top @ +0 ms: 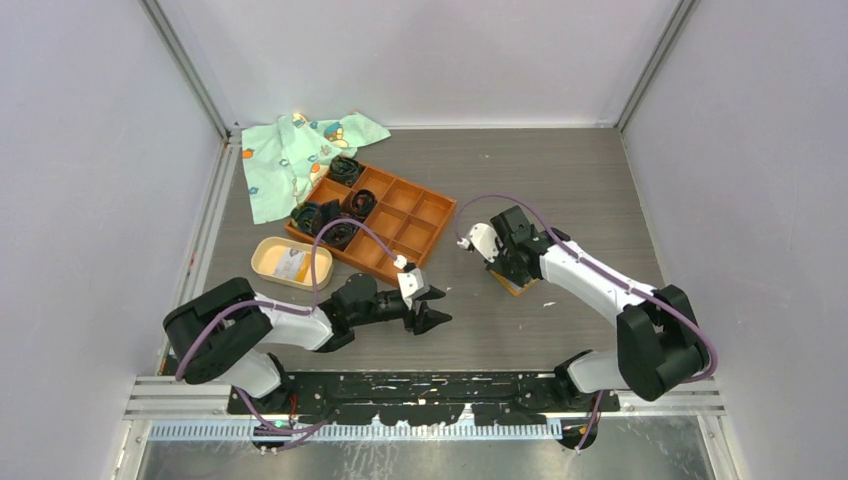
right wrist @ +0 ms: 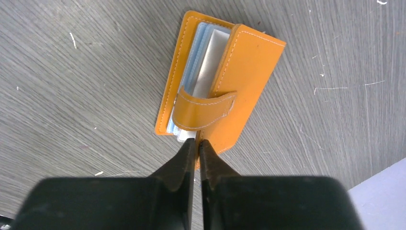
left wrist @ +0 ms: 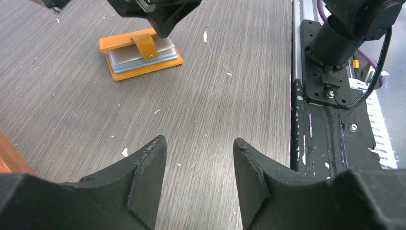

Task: Put the credit cards into the card holder
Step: Open the card holder at the center of the board.

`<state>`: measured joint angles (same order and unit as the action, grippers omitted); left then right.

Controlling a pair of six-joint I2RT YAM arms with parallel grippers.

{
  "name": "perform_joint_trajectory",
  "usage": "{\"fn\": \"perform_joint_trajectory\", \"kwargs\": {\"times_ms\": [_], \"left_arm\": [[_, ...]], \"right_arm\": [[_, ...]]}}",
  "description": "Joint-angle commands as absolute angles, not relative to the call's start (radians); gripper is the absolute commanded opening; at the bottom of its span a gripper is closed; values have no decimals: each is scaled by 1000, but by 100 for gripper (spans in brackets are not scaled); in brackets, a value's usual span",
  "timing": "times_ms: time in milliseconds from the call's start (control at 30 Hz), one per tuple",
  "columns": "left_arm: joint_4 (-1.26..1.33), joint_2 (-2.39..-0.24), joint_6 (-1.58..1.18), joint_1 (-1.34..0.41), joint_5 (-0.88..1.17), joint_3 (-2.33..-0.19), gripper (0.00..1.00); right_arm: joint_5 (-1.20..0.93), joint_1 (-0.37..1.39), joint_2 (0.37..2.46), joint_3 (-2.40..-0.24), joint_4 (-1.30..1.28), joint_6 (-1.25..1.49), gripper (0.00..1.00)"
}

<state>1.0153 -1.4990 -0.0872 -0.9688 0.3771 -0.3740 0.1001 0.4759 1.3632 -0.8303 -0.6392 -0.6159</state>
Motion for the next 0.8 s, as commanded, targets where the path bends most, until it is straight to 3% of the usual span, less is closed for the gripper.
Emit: {"fn": "perform_joint_trajectory", "kwargs": {"times_ms": [0,67,267,500,767], "left_arm": [[1096,-1459,-37,-974,372,-364,54],[1096,-1454,-31,-973,374,-365,54],[1096,-1441,-5,-973,370,-363,56],[1029,-1380,158,-974,350,-343,65],[911,-1357,238,-973,378,-396,66]], "right_arm": [[103,453,1311,-883,-638,-598,6],[88,435,1293,-888,-640,-600,1],[-160,391,1194,-911,-701,-638,1],[-524,389,1060,-880,-850,-944,1],[-696,390,1083,-873,-995,-1208,1]]}}
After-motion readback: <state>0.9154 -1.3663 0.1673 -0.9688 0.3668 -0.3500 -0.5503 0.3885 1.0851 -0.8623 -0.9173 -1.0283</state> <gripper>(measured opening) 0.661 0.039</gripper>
